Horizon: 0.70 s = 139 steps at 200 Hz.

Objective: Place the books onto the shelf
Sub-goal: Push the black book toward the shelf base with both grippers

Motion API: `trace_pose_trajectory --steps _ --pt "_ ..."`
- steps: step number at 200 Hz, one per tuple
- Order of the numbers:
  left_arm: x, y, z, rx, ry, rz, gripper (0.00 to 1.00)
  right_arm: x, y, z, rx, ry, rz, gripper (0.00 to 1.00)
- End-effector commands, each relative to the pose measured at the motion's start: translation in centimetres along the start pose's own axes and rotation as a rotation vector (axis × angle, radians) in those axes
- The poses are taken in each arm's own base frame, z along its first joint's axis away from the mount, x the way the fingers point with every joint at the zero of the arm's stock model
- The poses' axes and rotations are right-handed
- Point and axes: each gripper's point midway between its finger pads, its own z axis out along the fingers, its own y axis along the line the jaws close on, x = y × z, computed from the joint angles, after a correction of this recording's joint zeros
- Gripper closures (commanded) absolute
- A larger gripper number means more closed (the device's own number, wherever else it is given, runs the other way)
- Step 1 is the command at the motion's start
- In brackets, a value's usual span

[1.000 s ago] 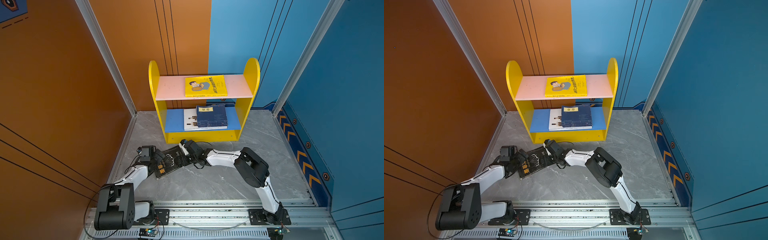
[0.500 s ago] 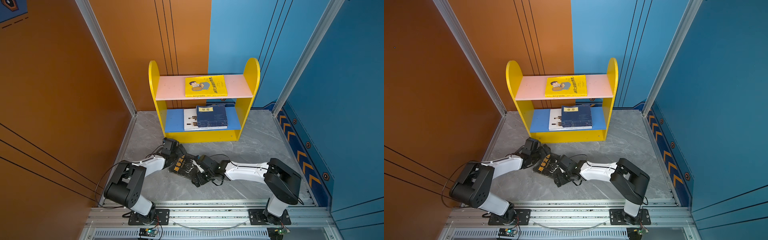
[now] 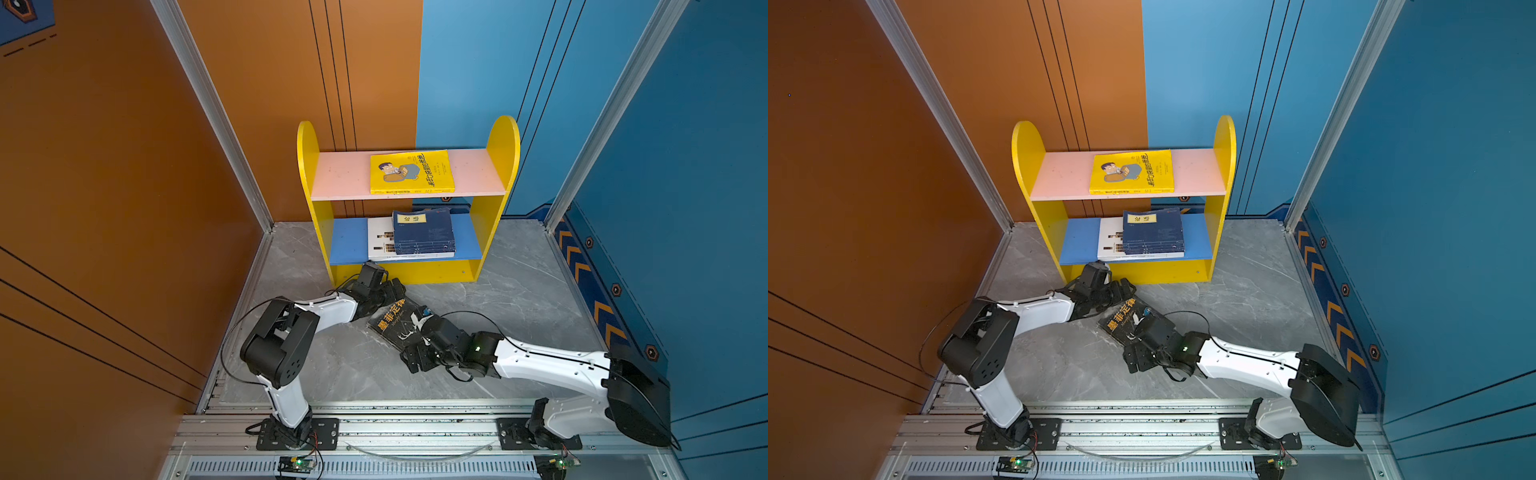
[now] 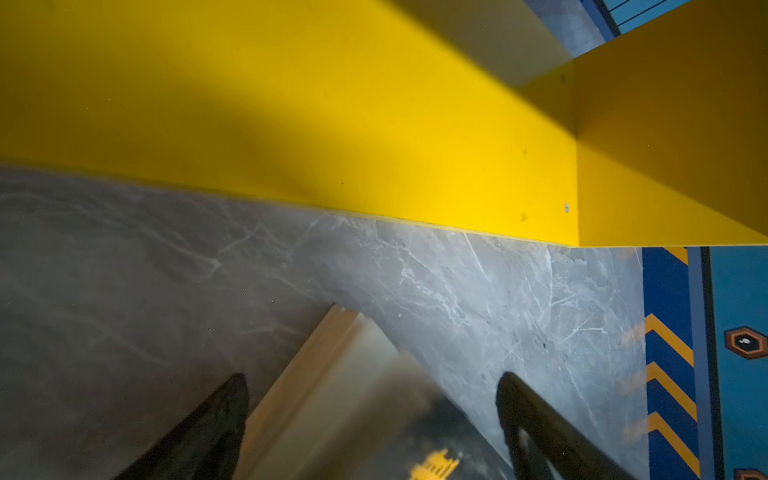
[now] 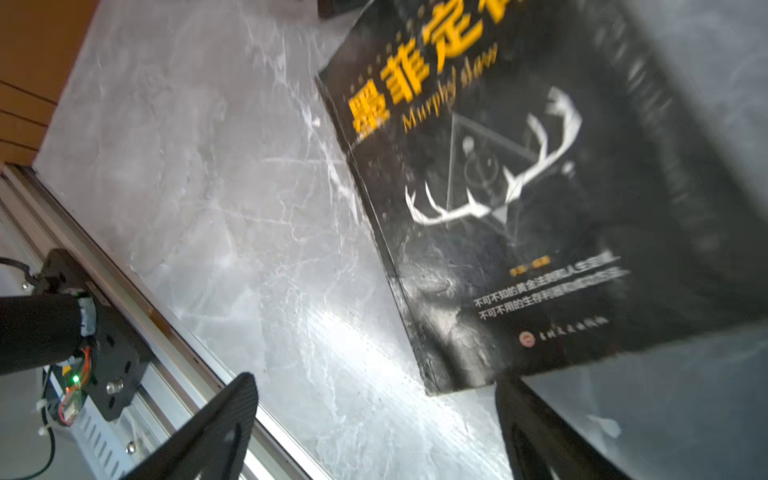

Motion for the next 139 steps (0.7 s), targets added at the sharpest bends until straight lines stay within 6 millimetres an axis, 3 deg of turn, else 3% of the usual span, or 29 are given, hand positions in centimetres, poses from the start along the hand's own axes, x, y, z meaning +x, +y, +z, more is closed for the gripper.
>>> trace_pose_trajectory --steps 1,20,36,76,139 --pt "-2.1 0.1 -3.9 -0.039 -0.128 0.073 0.05 -3.1 -0.8 -1.7 0.058 -0.098 -0.025 0.06" --pt "-2.1 1.9 -6.2 -0.09 -0.152 0.053 0.04 -5.2 -1.4 -2.1 0.067 -0.132 -0.016 0.05" --pt "-0.8 3.3 -7.2 -0.104 -0.132 0.009 0.04 -6.9 -2.1 -1.8 0.08 -0.16 -0.007 0.05" --pt "3.2 4.5 -7.3 -0.026 -0.064 -0.195 0.05 -10.3 -4.8 1.3 0.113 -0.165 0.06 0.06" --pt "6.5 4.4 -7.5 0.004 -0.049 -0.367 0.08 -9.6 -7.6 7.4 0.174 -0.084 0.094 0.1"
